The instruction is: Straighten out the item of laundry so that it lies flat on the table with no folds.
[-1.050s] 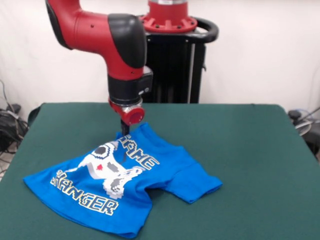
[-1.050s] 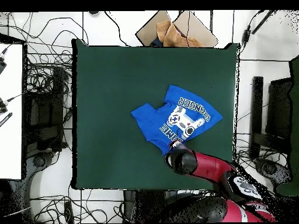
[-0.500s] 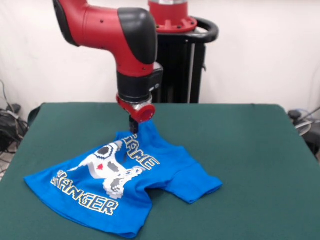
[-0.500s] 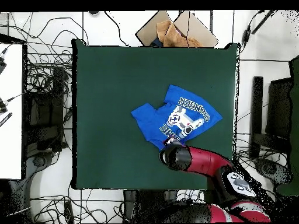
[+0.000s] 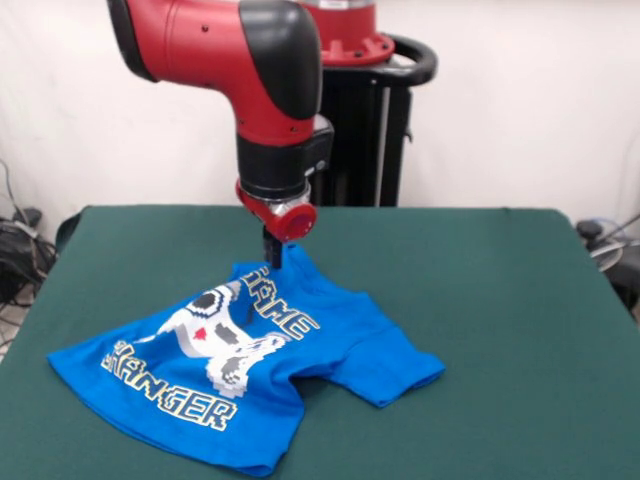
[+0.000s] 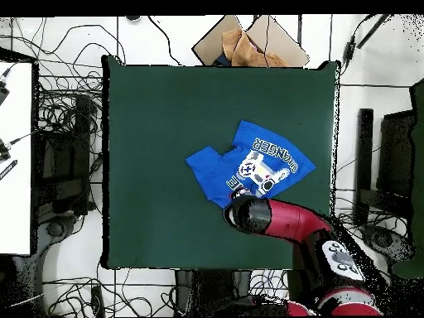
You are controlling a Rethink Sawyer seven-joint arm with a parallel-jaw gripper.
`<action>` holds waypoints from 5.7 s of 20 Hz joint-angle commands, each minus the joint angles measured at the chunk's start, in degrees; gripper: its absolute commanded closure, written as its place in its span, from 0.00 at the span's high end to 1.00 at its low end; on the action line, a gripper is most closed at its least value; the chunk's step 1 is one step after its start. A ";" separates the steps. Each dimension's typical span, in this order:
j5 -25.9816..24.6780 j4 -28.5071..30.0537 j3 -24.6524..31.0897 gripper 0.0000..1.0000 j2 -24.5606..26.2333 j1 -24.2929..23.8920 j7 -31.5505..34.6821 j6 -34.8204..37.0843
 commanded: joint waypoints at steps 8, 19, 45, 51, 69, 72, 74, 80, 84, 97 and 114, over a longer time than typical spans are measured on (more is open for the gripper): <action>6.60 -10.23 6.41 0.00 2.03 3.14 2.91 7.12; 9.76 -15.10 5.24 0.00 4.92 7.24 5.45 6.00; 7.95 -24.19 -8.94 0.00 17.28 20.25 6.45 5.77; 9.51 -25.65 -9.92 0.00 18.49 20.61 5.26 7.53; 9.96 -14.19 20.98 0.00 22.92 2.53 0.25 -10.13; 9.97 -12.77 24.37 0.00 24.45 1.03 2.23 -13.15; 10.53 -12.53 24.49 0.00 24.50 1.87 4.38 -13.98; 10.71 -10.24 30.89 0.00 27.35 -1.44 5.37 -17.93; 4.99 -8.89 39.00 0.00 33.59 -8.28 1.95 -24.38; -6.64 -10.17 45.55 0.00 39.00 -12.26 4.15 -28.13; 5.10 -6.07 33.61 0.00 26.22 -2.61 7.53 -28.48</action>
